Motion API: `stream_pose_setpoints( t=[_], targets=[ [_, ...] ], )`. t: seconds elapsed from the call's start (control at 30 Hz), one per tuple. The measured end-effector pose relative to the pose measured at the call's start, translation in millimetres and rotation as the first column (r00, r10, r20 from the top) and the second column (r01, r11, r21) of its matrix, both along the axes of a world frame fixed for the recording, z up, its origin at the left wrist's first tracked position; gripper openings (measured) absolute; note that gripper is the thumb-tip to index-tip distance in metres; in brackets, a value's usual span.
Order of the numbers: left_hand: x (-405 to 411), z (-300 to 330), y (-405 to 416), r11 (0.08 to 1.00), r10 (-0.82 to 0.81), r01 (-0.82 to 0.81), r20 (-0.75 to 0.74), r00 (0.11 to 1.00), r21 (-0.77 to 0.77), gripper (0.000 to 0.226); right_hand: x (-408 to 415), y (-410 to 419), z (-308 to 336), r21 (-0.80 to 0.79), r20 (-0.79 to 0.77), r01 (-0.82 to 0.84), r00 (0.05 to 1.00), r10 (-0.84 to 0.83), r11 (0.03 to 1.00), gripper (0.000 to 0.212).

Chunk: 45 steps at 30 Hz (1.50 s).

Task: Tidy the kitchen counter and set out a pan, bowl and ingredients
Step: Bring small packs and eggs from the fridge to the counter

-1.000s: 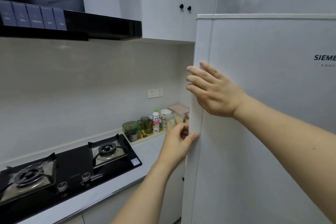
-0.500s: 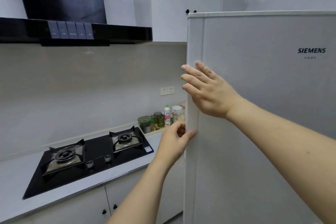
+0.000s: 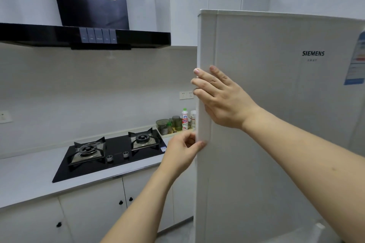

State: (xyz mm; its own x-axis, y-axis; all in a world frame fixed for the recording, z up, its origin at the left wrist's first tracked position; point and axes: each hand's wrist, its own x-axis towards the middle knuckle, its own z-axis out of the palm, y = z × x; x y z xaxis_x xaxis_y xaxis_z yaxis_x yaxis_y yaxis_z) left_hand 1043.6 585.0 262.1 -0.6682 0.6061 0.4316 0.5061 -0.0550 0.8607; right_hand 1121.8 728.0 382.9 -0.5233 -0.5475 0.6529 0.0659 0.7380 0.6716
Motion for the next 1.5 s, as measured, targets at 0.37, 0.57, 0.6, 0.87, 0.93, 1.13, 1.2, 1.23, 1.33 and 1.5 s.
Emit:
stream_pose_setpoints(
  t=[0.37,0.57,0.6,0.87,0.93,1.13,1.2,1.23,1.33,1.5],
  targets=[
    [67,-1,-27,0.996,-0.079,0.081,0.045,0.996,-0.031,0.022,76,-18,-4,-0.003,-0.043,-0.081,0.996,0.081,0.997,0.026],
    [86,0,-31,0.999,-0.048,0.049,0.054,0.997,-0.022,0.017,93,-23,-3,0.001,-0.041,-0.059,0.997,0.059,0.998,0.026],
    [88,0,-32,0.999,-0.035,0.036,0.047,0.998,-0.029,0.016,94,-25,-3,-0.004,-0.041,-0.049,0.998,0.049,0.999,0.026],
    [71,-11,-59,0.994,0.067,-0.071,-0.051,0.996,-0.082,0.034,98,-43,3,0.025,-0.116,0.010,0.993,-0.007,1.000,0.027],
    [54,-15,-69,0.985,0.118,-0.128,-0.093,0.989,-0.116,0.037,93,-52,3,0.042,-0.112,0.001,0.994,0.004,0.999,0.028],
    [1,-13,-92,0.922,0.212,-0.289,-0.290,0.933,-0.256,0.049,58,-95,3,0.031,-0.048,-0.058,0.997,0.060,0.998,0.033],
    [-19,-9,-102,0.904,0.213,-0.321,-0.353,0.911,-0.284,0.045,36,-114,-1,0.001,0.000,-0.046,0.999,0.046,0.999,0.034],
    [-27,-7,-106,0.897,0.209,-0.328,-0.371,0.905,-0.297,0.046,27,-121,-3,-0.017,0.023,-0.027,0.999,0.028,0.999,0.035],
    [-60,2,-123,0.891,0.190,-0.326,-0.394,0.899,-0.315,0.050,-9,-139,-11,-0.069,0.079,0.037,0.996,-0.032,0.997,0.038],
    [-126,11,-169,0.861,0.196,-0.367,-0.436,0.878,-0.353,0.055,-68,-162,-24,-0.220,0.118,0.175,0.981,-0.151,0.960,0.040]
  ],
)
